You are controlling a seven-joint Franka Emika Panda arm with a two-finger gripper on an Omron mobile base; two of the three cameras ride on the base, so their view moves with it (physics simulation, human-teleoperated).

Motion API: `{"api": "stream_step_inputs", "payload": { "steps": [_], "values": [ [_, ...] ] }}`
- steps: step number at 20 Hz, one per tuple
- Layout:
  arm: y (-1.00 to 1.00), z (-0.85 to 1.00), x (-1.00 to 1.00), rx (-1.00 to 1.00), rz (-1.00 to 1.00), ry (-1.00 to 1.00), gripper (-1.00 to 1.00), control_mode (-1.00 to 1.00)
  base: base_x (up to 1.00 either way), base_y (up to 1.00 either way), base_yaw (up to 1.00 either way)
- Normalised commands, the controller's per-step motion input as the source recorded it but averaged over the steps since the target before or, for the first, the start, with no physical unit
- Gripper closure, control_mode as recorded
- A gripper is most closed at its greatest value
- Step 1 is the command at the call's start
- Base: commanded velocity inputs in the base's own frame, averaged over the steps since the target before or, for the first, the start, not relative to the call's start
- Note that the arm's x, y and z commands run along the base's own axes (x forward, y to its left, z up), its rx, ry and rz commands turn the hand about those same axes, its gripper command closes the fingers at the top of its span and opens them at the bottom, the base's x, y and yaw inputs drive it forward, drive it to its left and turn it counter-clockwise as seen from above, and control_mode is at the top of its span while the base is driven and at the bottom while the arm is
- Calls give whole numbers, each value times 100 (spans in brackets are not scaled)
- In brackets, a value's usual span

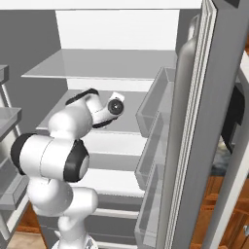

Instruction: Place the liquor and beer on the top shelf of the fridge to keep them out of children's reach, and place the sweet potato on lower shelves for easy access.

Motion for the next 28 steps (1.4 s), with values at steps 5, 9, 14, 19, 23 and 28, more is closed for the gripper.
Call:
{"api": "stream_step_inputs", "payload": {
  "steps": [5,9,14,19,23,28],
  "values": [
    [-3,16,-65,-12,0,0,-100,-100,0,0,0],
    [-16,47,-70,-11,0,0,-100,-100,0,0,0],
    [-32,69,-77,-9,0,6,-100,-100,0,0,0],
    [-9,64,-77,-16,7,21,-100,-100,0,0,0],
    [0,53,-73,-18,11,23,-100,-100,0,0,0],
    [2,7,-93,-12,9,14,-100,-100,0,0,0]
  ]
}}
